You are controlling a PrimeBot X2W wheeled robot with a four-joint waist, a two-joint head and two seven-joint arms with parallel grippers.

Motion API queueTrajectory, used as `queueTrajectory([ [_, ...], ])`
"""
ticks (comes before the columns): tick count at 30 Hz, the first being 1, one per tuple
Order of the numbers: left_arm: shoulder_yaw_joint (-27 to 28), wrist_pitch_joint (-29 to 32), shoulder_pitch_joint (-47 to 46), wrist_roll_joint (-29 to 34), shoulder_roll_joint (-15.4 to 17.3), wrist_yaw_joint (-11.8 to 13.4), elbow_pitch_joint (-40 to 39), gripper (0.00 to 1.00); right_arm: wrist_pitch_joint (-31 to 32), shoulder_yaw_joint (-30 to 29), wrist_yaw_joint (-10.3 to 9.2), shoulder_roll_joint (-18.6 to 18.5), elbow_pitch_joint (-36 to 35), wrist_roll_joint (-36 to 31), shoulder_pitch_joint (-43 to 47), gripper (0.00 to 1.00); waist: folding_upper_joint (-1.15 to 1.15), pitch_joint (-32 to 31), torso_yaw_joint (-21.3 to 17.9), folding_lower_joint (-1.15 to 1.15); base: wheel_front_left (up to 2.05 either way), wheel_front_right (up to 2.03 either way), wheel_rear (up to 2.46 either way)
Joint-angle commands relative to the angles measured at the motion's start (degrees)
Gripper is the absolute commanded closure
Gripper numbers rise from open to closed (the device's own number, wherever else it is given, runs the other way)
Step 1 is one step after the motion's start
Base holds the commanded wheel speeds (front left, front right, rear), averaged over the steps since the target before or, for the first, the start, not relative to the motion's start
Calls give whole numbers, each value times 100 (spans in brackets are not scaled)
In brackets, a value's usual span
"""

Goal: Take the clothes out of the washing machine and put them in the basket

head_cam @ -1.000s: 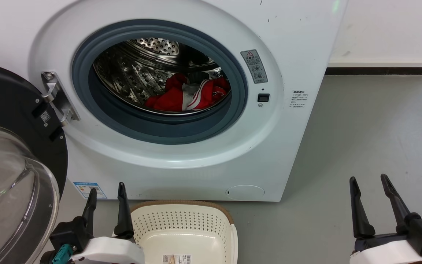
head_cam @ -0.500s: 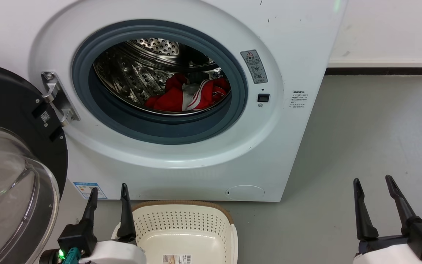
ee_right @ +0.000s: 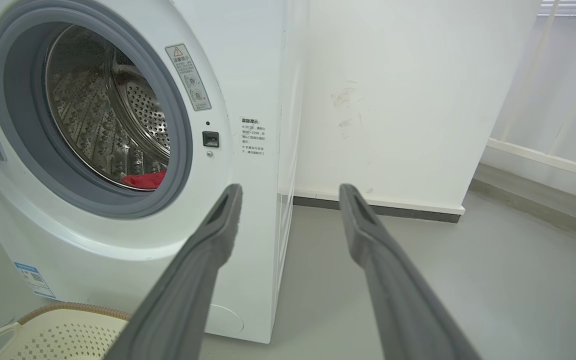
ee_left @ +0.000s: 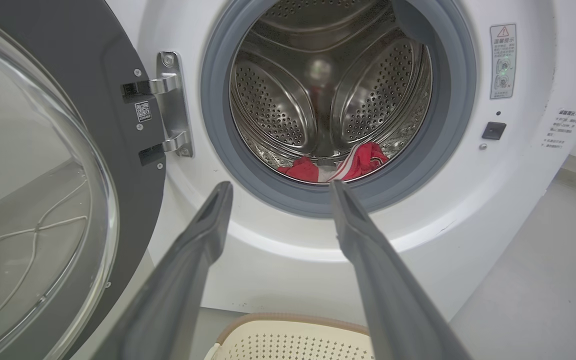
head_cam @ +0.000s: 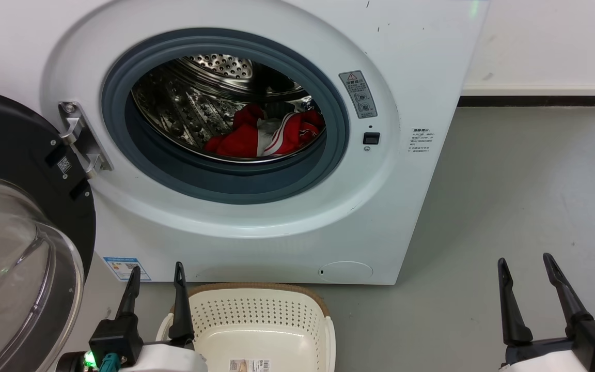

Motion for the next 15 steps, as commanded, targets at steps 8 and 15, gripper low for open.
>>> queueTrajectory([
  [8, -10, -30, 51, -11, 7, 31, 54, 0, -20, 19, -3, 8, 90, 85, 88, 0, 0, -10, 15, 0, 0, 0, 0],
  [15, -23, -30, 8, -43, 6, 69, 104, 0, -20, 26, -3, 8, 63, 49, 50, 0, 0, 27, -12, 0, 0, 0, 0],
])
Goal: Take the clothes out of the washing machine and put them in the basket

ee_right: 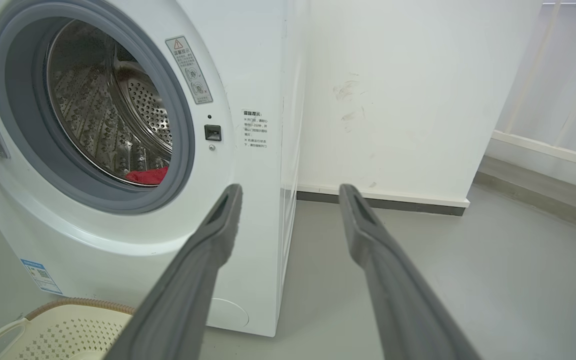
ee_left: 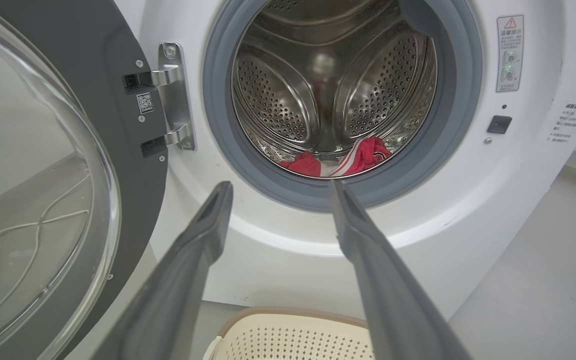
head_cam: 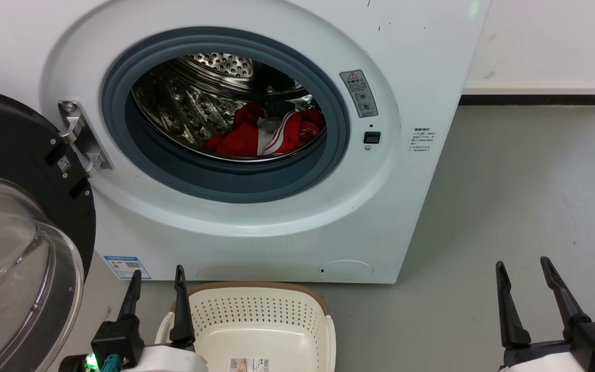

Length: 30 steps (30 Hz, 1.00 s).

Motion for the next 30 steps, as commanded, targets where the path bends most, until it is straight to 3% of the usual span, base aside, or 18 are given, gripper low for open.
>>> queueTrajectory([
  [1, -18, -16, -55, -20, 5, 32, 51, 0, -18, -3, -3, 9, -15, -45, 9, 0, 0, 26, -10, 0, 0, 0, 0],
  [12, 14, -15, -1338, 192, 25, -378, 946, 0, -16, 69, -4, 9, -84, -26, -272, 0, 0, 507, -181, 0, 0, 0, 0],
  [30, -294, 115, -5870, 600, 813, -1071, 4229, 0, -16, 288, -4, 12, -227, 239, -1359, 0, 0, 2403, -1069, 0, 0, 0, 0],
])
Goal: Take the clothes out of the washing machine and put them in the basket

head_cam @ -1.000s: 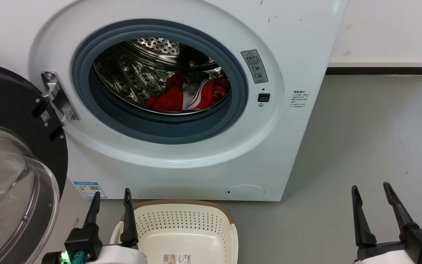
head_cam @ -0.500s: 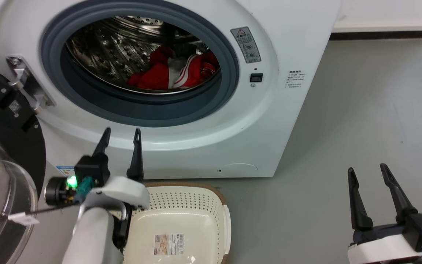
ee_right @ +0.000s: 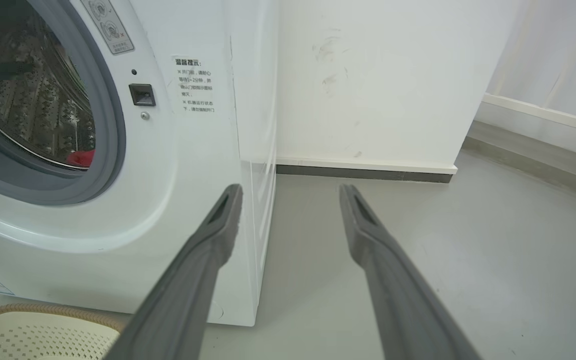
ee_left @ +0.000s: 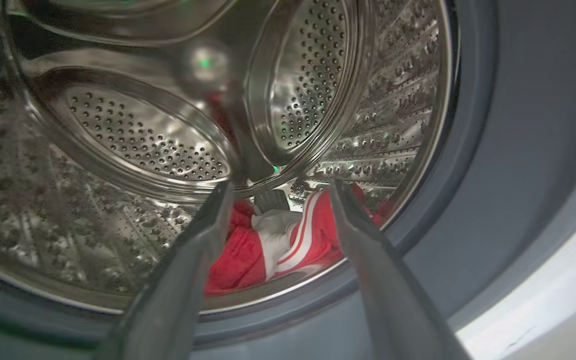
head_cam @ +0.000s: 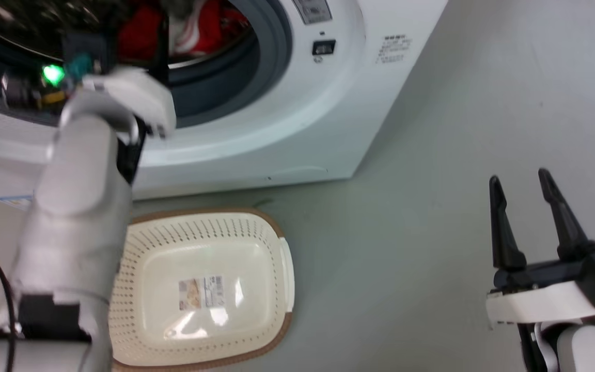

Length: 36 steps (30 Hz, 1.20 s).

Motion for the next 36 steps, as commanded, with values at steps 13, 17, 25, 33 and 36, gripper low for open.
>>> queueTrajectory([
  [13, -778, 1047, -2474, 20, 590, -132, 1444, 0, -14, 150, -4, 19, -134, 512, -748, 0, 0, 1698, -782, -1, 0, 0, 0],
  [17, -1093, 1496, -2962, -345, 661, -130, 1687, 0, -14, 211, -4, 19, -178, 621, -867, 0, 0, 1961, -865, -1, 0, 0, 0],
  [25, -1778, 2367, -3514, -1098, 897, -132, 1825, 0, -14, 278, -4, 19, -210, 784, -1021, 0, 0, 2324, -955, -1, 0, 0, 0],
  [33, -2275, 2867, -3661, -1644, 1106, -133, 1753, 0, -14, 262, -4, 18, -201, 838, -1075, 0, 0, 2482, -993, -1, 0, 0, 0],
  [36, -2476, 3037, -3626, -1789, 1155, -133, 1738, 16, -14, 264, -4, 18, -183, 849, -1087, 0, 0, 2488, -998, -1, 0, 0, 0],
])
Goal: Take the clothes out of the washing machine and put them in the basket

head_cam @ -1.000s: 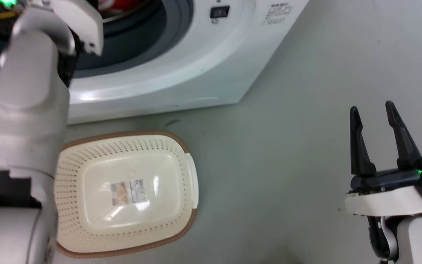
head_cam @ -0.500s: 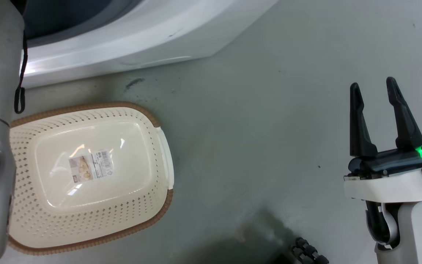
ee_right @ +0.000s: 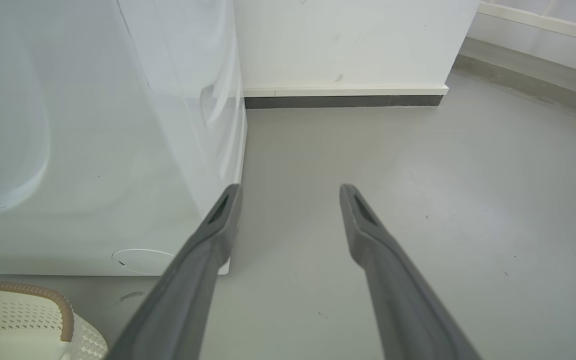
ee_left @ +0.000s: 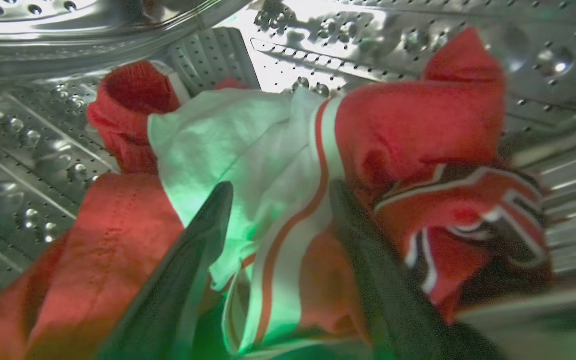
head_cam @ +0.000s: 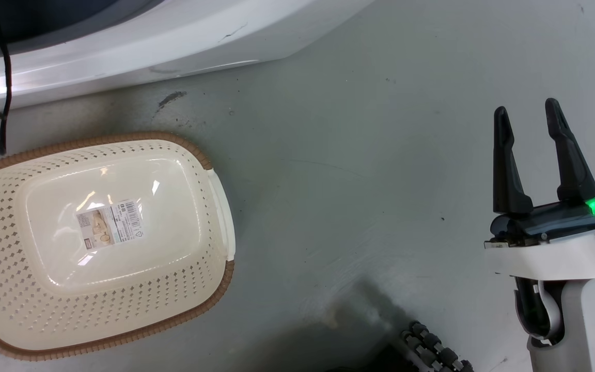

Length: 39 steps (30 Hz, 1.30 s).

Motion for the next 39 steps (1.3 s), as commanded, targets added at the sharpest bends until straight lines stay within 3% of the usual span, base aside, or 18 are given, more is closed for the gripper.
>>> queueTrajectory([
  [1, -124, 61, 45, -55, 25, -1, -15, 87, -14, -4, -4, 15, 8, 12, -83, 0, 0, -4, -1, 0, 0, 0, 0],
  [2, -181, 86, 57, -97, 40, -1, -39, 100, -14, -2, -4, 15, 9, 8, -82, 0, 0, -10, -1, 0, 0, 0, 0],
  [14, -433, -586, 267, -566, 153, -1, -216, 100, -14, -44, -4, 15, 65, -104, 17, 0, 0, -327, 129, 0, 0, 0, 0],
  [30, -651, -2575, 1744, -1032, -272, -2, -388, 100, -14, -162, -4, 12, 240, -577, 354, 0, 0, -1507, 854, 0, 0, 0, 0],
  [39, -708, -3106, 2627, -1156, -412, 6, -709, 100, -14, -197, -4, 12, 345, -802, 720, 0, 0, -2236, 1227, 0, 0, 0, 0],
])
